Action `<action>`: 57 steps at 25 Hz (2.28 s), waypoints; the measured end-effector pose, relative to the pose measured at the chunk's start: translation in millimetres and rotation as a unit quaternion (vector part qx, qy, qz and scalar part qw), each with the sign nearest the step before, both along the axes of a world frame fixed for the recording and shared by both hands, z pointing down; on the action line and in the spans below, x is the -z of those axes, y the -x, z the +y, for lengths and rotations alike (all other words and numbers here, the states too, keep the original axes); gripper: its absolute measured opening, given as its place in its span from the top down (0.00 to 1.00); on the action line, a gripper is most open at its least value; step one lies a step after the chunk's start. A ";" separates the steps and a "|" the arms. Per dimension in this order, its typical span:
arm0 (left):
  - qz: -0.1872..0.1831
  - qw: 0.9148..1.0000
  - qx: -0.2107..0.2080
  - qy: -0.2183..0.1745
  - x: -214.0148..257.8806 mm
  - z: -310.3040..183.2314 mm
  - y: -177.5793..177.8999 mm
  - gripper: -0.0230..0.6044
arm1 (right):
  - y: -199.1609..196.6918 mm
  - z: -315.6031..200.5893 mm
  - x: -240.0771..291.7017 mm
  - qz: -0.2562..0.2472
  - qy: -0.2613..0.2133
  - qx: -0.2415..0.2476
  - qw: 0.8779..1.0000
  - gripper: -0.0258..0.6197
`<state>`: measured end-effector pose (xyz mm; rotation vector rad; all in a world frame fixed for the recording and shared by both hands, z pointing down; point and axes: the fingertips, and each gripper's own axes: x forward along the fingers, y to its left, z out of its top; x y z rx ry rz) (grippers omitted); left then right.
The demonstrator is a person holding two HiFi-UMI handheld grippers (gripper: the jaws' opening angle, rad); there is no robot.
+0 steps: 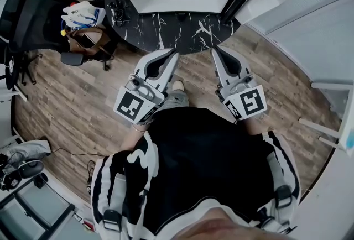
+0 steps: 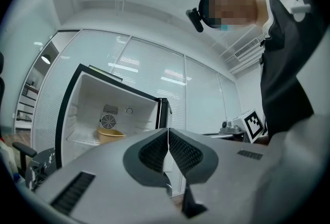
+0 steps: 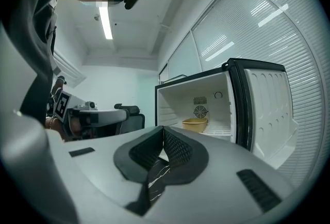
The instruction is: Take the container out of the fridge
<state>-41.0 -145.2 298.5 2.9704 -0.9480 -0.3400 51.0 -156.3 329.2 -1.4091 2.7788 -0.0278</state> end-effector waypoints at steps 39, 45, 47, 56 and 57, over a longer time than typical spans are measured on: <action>-0.027 0.999 -0.039 0.011 -18.2 -97.2 22.0 0.94 | 15.7 -89.2 -5.3 0.001 -0.005 -0.051 0.999 0.94; -0.026 0.998 -0.047 0.011 -20.5 -102.5 21.0 0.94 | 15.0 -92.8 -5.5 0.000 -0.007 -0.060 0.998 0.94; -0.025 0.998 -0.049 0.010 -20.8 -104.0 21.2 0.94 | 15.5 -93.4 -6.1 -0.001 -0.006 -0.062 0.998 0.94; -0.023 0.998 -0.058 0.017 -27.9 -102.1 20.4 0.94 | 14.0 -89.4 -13.8 -0.001 0.003 -0.071 0.997 0.94; -0.021 0.998 -0.060 0.016 -27.0 -101.3 19.9 0.94 | 13.7 -88.8 -14.0 -0.001 0.004 -0.072 0.997 0.94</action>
